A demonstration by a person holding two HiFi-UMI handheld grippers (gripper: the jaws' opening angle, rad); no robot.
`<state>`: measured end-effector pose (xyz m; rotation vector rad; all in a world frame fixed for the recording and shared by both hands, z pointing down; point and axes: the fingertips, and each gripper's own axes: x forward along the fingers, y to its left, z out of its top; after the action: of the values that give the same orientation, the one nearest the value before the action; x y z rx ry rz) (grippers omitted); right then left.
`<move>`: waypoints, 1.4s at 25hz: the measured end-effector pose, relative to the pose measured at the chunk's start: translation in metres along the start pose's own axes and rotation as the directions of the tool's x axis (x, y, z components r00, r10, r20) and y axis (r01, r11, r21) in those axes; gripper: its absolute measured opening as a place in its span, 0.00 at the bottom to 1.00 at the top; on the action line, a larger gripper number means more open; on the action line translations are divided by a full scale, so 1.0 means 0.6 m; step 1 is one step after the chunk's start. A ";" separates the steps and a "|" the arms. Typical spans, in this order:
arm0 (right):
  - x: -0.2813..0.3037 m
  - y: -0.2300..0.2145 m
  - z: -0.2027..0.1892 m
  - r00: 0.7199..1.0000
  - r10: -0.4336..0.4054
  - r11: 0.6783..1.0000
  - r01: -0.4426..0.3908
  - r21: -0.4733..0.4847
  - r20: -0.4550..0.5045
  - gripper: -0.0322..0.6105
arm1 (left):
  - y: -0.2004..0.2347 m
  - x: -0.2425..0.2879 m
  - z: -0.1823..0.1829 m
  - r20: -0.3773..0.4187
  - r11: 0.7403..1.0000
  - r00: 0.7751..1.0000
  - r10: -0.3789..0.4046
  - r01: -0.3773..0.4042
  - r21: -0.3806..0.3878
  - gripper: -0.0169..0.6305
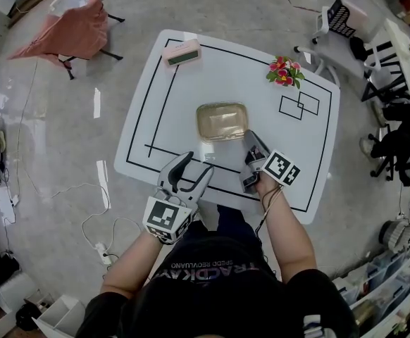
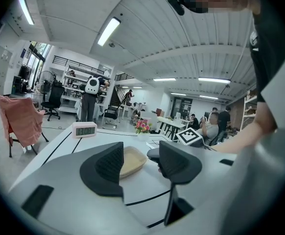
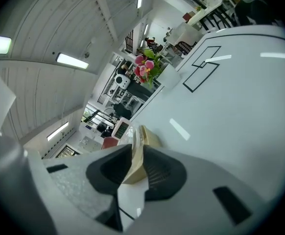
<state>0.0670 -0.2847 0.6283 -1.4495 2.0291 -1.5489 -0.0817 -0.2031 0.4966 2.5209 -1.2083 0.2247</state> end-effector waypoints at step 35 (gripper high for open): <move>-0.201 0.354 -0.047 0.969 0.227 0.616 -0.065 -0.785 0.099 0.12 | -0.007 -0.183 0.043 0.120 0.999 0.993 0.000 -0.005 0.049 0.03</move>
<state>-0.0123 -0.1800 0.4205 -1.5092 2.7566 -0.3748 -0.1473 -0.1303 0.4403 2.6085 -1.2658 0.1055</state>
